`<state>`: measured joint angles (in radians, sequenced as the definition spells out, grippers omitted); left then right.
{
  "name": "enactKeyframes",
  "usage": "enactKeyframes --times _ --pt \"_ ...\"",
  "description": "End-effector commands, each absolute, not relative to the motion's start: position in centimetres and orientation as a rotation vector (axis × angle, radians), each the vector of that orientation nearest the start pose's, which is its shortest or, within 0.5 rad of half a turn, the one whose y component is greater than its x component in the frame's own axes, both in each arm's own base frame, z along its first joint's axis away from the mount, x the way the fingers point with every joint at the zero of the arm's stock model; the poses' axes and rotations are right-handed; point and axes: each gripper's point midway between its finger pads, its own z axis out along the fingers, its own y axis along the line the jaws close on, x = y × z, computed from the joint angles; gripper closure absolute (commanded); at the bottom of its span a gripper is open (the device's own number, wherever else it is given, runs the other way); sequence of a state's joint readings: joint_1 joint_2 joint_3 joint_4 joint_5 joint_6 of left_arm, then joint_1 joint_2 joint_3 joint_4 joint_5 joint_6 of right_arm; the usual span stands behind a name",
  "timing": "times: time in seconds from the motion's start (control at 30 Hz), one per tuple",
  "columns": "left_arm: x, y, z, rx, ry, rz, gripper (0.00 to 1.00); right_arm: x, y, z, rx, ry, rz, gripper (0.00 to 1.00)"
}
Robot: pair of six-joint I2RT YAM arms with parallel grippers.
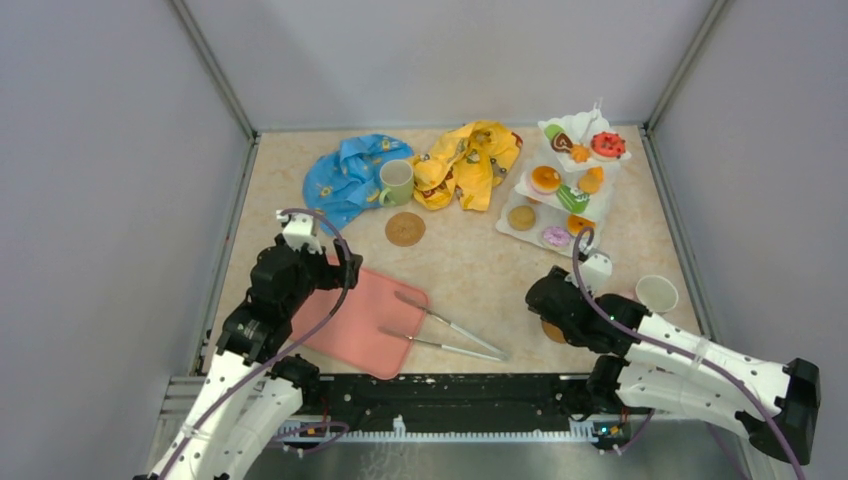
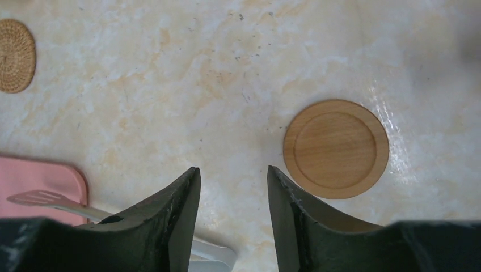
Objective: Serve the afternoon tea
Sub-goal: Move the coaster to the center of the board.
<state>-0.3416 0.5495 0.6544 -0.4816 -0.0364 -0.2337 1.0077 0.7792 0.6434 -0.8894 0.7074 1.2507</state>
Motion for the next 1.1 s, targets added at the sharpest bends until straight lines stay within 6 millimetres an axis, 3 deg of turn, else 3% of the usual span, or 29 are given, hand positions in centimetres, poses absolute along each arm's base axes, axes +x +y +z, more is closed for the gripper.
enactKeyframes --times 0.0,0.03,0.13,0.23,0.4,0.8,1.07 --pt "23.6 -10.0 22.1 0.144 1.912 -0.414 0.01 17.4 9.7 10.3 0.685 2.182 0.154 0.56" --pt "23.6 -10.1 22.0 0.146 1.912 -0.416 0.01 17.5 9.3 9.7 0.703 2.182 0.14 0.63" --pt "23.5 -10.1 22.2 0.147 1.904 -0.42 0.01 18.5 9.1 7.9 0.678 2.197 0.142 0.99" --pt "23.5 -10.1 22.2 0.149 1.904 -0.419 0.01 18.2 7.4 5.6 0.792 2.225 0.093 1.0" --pt "23.6 -10.1 22.2 0.147 1.904 -0.417 0.01 17.9 7.1 3.8 0.848 2.244 0.085 1.0" --pt "23.7 -10.1 22.0 0.146 1.911 -0.414 0.01 18.3 7.3 1.9 0.861 2.245 0.073 1.0" --pt "23.8 -10.1 21.8 0.148 1.92 -0.413 0.01 20.4 9.6 2.1 0.754 2.213 0.201 1.0"
